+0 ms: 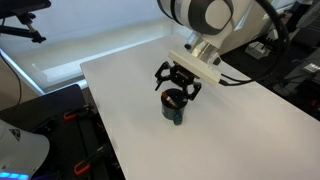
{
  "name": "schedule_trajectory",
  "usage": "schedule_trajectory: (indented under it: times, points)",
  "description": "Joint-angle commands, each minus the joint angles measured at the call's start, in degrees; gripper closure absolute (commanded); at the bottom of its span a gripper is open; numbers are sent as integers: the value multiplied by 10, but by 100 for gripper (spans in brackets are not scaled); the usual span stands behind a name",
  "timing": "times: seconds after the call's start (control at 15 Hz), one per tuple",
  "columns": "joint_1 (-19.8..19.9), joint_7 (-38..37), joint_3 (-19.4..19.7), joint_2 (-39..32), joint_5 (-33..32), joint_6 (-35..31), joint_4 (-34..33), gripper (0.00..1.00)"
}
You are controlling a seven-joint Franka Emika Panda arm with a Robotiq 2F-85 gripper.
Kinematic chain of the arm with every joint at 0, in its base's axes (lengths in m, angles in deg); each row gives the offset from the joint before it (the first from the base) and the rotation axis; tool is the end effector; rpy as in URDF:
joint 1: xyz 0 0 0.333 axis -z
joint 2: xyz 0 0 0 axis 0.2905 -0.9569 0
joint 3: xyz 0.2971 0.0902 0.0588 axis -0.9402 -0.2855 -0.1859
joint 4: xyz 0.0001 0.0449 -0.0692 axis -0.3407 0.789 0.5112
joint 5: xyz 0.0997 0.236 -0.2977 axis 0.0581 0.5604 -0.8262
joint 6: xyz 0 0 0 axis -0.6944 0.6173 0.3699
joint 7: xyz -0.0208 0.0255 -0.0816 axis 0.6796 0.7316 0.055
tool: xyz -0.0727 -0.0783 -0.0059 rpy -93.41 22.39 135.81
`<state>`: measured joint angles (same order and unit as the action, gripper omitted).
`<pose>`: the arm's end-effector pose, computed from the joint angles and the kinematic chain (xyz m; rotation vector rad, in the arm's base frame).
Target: Remove the marker from the mug
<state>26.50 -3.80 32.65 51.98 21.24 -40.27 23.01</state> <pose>0.5522 -0.1102 0.2159 -2.7483 -0.8055 0.7314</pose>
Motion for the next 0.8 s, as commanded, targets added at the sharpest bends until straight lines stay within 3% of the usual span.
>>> schedule_trajectory:
  times: [0.0,0.73]
  points:
    - [3,-2,-3,0,-6,2,-4,0]
    - [-1,13,-10,-8,-11,7,-16,0]
